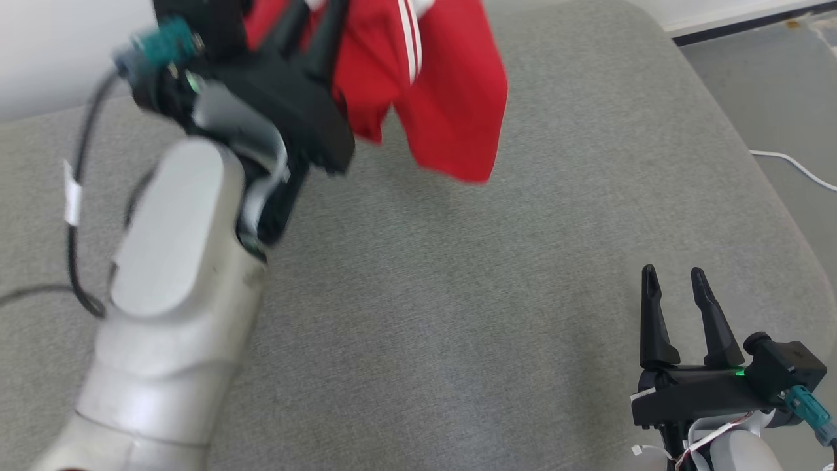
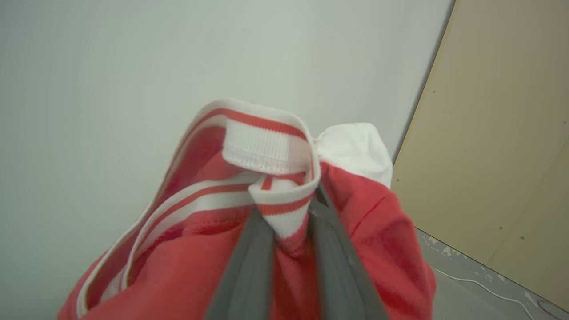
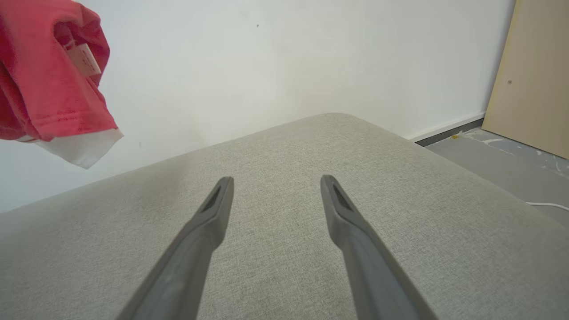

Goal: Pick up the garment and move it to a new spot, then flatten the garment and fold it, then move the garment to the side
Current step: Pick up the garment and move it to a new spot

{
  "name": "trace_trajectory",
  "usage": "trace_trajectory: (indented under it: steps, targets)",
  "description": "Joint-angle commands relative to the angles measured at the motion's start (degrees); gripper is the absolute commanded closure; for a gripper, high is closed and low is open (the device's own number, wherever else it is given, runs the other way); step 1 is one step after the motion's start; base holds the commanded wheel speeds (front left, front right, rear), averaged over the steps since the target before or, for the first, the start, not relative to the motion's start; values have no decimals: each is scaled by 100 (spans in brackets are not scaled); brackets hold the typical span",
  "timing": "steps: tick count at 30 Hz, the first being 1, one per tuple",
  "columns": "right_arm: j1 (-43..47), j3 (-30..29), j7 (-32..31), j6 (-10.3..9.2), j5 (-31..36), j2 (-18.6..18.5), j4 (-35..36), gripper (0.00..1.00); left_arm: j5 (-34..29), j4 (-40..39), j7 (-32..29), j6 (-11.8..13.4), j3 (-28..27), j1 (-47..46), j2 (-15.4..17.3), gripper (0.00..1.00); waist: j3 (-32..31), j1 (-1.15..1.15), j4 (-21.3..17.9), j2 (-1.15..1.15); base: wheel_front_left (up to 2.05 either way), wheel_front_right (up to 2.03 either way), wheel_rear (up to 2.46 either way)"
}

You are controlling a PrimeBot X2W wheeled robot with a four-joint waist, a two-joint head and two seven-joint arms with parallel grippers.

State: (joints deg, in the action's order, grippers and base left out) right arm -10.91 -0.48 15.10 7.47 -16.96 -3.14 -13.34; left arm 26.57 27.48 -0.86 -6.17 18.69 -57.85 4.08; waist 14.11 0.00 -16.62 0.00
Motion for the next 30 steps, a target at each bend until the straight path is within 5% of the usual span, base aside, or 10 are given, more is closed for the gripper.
trace_trajectory:
  steps: [1,13,14,15,25,30]
  targets:
    - [45,-23,8,5,41,13,30,0,63,66,106,21,32,250,-17,100,-1,0,-105,0,0,0,0]
    - [104,29,8,5,57,16,-18,0,410,1039,713,199,433,2014,-92,100,-38,0,23,0,0,0,0]
    - [108,29,8,5,67,18,-23,0,417,1130,753,186,508,2099,-101,89,-58,0,55,0,0,0,0]
    - [114,44,8,5,74,18,-23,0,485,1186,818,185,531,2148,-109,0,-79,0,85,0,0,0,0]
    - [346,-26,8,5,139,-92,-11,0,720,709,1481,171,763,2099,-98,0,-586,0,694,0,0,0,0]
    - [515,-15,8,5,167,-161,39,0,595,213,1566,323,554,2384,195,0,-908,0,1117,0,0,0,0]
